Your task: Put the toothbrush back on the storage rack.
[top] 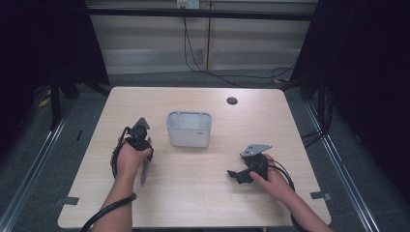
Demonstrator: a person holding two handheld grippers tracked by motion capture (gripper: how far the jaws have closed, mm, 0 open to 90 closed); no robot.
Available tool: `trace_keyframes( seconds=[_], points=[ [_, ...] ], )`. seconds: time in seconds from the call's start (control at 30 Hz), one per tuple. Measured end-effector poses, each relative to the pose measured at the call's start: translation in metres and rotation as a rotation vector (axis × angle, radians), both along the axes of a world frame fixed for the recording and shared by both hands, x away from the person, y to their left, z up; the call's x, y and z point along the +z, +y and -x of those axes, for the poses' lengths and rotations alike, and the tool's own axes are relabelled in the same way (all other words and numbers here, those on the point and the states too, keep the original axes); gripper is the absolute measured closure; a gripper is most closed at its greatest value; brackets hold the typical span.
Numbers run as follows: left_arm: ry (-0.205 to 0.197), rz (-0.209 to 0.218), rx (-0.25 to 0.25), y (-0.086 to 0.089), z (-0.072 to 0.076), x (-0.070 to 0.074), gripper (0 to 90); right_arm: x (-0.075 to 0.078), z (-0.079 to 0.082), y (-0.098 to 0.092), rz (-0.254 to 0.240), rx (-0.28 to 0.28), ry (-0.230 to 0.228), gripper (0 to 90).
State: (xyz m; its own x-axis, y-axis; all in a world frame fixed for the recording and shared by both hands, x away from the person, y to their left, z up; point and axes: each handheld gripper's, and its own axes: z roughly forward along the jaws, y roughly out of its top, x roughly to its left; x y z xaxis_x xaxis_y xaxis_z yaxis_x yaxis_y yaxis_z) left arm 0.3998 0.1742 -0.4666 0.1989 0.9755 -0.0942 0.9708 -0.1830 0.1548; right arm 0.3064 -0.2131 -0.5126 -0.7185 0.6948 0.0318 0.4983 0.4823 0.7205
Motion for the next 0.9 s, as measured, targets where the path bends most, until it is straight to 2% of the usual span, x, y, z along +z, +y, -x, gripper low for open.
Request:
trace_keyframes(
  seconds=[0.13,0.2,0.3,0.37,0.4,0.47,0.63,0.9],
  points=[
    [0.000,-0.041,0.007,-0.004,0.000,0.000,71.6,0.000,0.000,0.000,0.000,0.000,0.000,11.1],
    [-0.003,-0.054,0.026,-0.006,0.001,0.000,78.7,0.000,0.000,0.000,0.001,0.002,0.000,11.1],
    [-0.012,-0.057,0.028,-0.006,0.001,0.000,79.0,0.000,0.000,0.000,0.001,0.002,0.000,11.1],
    [-0.022,-0.041,0.045,-0.004,0.001,0.000,79.1,0.000,0.000,0.000,0.002,0.002,0.000,11.1],
    [-0.040,-0.030,0.063,-0.003,0.002,-0.001,79.1,0.000,0.000,0.000,0.001,0.002,0.000,11.1],
    [-0.045,-0.018,0.067,-0.001,0.002,0.000,79.2,0.000,0.000,0.000,0.001,0.002,0.000,11.1],
    [-0.078,0.042,0.090,0.007,0.003,0.010,79.2,0.000,0.000,0.000,0.001,0.002,0.000,11.1],
    [-0.135,0.093,0.110,0.011,0.004,0.024,79.3,0.000,0.000,0.000,0.001,0.002,0.000,11.1]
  ],
)
